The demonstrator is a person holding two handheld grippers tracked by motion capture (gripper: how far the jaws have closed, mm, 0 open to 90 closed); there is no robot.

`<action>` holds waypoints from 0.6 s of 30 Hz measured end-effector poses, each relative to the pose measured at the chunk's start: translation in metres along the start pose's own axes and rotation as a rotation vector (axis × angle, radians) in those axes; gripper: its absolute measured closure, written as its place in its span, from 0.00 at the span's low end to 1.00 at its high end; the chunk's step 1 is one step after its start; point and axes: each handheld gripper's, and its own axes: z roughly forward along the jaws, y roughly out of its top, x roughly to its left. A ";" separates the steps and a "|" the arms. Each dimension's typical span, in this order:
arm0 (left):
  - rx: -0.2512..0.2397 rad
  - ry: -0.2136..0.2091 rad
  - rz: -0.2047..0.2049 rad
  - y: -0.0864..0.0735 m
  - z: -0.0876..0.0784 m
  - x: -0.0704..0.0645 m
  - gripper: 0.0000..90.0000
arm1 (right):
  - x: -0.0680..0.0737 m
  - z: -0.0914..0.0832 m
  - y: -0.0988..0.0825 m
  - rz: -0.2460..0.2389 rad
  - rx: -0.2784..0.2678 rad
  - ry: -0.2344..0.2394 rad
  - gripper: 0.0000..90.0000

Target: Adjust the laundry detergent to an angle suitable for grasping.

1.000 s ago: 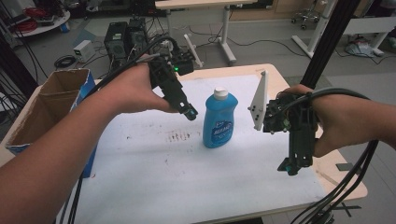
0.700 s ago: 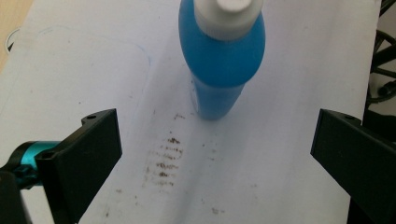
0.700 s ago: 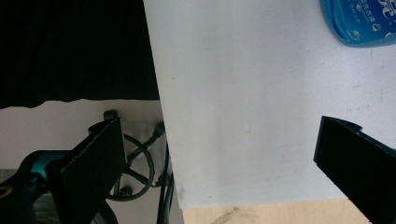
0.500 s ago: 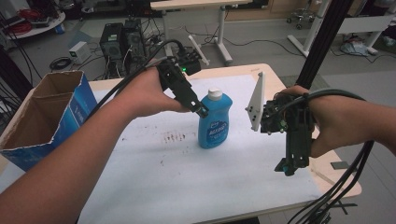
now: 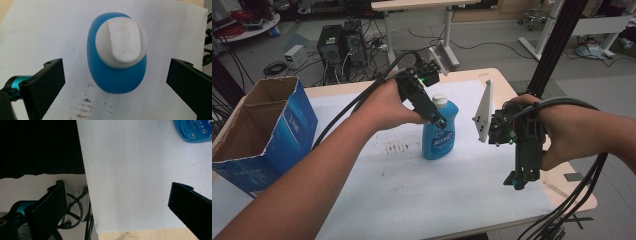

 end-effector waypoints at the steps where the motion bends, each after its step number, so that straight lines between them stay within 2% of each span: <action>1: 0.003 0.000 -0.001 0.001 0.004 -0.001 0.02 | 0.000 0.000 -0.001 0.003 0.000 -0.001 0.02; 10: 0.005 -0.008 -0.009 0.007 0.019 -0.005 0.02 | 0.001 -0.001 -0.001 0.006 -0.002 -0.006 0.02; 16: 0.001 0.009 -0.027 0.010 0.028 -0.006 0.02 | 0.001 0.000 -0.001 0.003 -0.006 -0.005 0.02; 18: -0.006 0.014 -0.046 0.011 0.031 -0.005 0.02 | 0.001 0.000 -0.001 0.006 -0.003 -0.005 0.02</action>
